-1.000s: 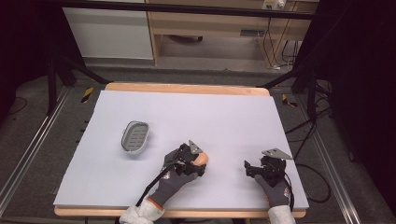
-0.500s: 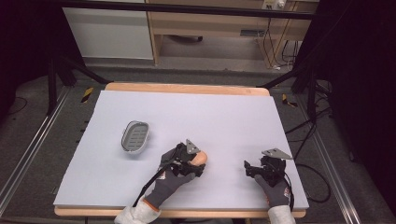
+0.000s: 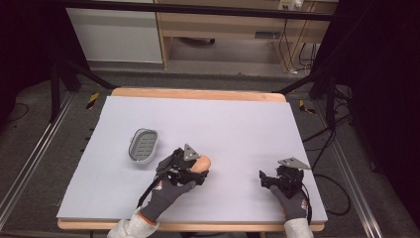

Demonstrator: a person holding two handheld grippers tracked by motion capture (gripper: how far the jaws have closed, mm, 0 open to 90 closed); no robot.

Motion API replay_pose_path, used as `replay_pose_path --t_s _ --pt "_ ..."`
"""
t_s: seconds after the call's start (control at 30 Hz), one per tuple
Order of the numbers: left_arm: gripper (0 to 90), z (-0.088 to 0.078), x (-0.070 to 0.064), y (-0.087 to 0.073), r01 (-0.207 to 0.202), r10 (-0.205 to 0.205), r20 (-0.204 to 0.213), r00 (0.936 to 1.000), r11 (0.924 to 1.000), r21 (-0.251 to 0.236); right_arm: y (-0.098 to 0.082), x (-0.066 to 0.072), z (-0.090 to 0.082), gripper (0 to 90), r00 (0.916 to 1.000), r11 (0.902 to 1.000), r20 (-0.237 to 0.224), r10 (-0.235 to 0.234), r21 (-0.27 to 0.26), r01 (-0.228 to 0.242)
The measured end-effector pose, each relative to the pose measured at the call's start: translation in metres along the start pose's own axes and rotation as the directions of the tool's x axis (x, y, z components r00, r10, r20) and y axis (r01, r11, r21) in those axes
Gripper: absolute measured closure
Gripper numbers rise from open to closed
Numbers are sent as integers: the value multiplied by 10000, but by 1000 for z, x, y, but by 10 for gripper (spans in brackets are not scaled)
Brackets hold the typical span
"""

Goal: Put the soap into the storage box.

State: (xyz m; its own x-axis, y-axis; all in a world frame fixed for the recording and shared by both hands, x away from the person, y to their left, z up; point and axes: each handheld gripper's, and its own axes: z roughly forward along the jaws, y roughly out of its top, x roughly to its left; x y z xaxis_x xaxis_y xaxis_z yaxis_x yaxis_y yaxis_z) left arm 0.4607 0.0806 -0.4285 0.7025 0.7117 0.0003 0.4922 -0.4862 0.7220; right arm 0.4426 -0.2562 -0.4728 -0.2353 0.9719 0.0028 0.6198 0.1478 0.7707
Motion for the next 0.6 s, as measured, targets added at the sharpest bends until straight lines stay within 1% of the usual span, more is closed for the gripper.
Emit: replay_pose_path --t_s 0.13,0.47,0.53,0.57,0.6 --pt "319 -7 6 -5 211 -212 -47 9998 9998 -71 0 0 0 62 10000 10000 11 -19 -7 19" --pt "318 -23 23 -15 522 -530 -292 9982 9983 -265 0 0 1 62 10000 10000 24 -29 35 29" --pt "319 -27 26 -17 651 -663 -321 9973 9972 -372 0 0 1 62 10000 10000 24 -22 30 22" --pt "319 -28 27 -18 652 -663 -314 9973 9972 -365 0 0 1 62 10000 10000 26 -24 35 24" --pt "319 -29 27 -19 758 -773 -317 9965 9961 -453 0 0 1 62 10000 10000 23 -35 44 35"
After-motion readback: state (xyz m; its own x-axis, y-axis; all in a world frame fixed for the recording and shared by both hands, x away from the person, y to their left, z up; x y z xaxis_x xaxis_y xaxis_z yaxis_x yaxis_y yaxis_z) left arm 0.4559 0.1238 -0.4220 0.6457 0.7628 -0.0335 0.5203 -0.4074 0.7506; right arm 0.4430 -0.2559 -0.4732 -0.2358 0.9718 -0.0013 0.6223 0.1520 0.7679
